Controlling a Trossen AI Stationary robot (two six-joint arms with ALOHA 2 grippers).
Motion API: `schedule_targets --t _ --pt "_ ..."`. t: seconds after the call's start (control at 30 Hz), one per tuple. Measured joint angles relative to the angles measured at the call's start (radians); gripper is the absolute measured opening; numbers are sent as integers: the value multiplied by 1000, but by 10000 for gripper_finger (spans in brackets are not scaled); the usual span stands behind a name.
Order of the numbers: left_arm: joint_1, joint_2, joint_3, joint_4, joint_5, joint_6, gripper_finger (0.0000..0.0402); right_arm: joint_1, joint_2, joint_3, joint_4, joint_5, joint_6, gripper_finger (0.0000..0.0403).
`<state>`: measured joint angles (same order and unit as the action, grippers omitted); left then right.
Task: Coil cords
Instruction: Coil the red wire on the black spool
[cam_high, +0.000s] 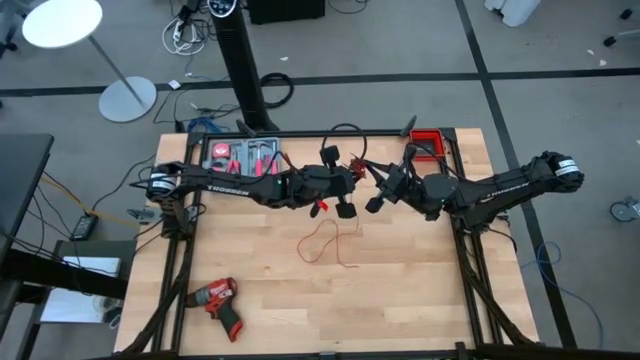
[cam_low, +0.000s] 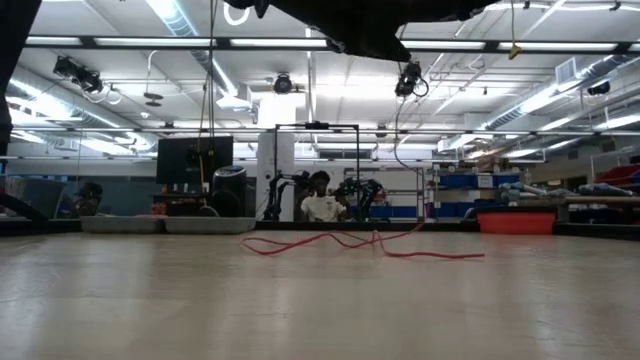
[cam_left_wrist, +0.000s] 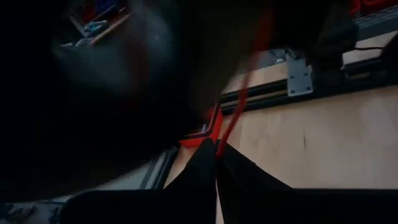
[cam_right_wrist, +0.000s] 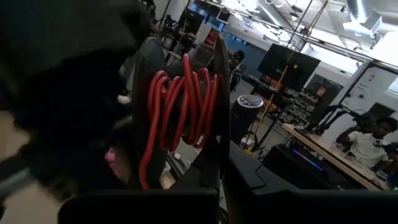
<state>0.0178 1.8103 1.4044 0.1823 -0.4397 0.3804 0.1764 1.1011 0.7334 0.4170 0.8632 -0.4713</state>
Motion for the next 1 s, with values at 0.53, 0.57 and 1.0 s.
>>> schedule_targets --t 0.53,0.57,1.0 --pt "1 10 0 32 -154 184 8 32 0 0 -25 35 -1 1" --pt "1 10 0 21 -157 188 15 32 0 0 -29 36 -2 2" --pt "-1 9 0 -80 -334 170 120 47 -8 0 -48 39 -7 1"
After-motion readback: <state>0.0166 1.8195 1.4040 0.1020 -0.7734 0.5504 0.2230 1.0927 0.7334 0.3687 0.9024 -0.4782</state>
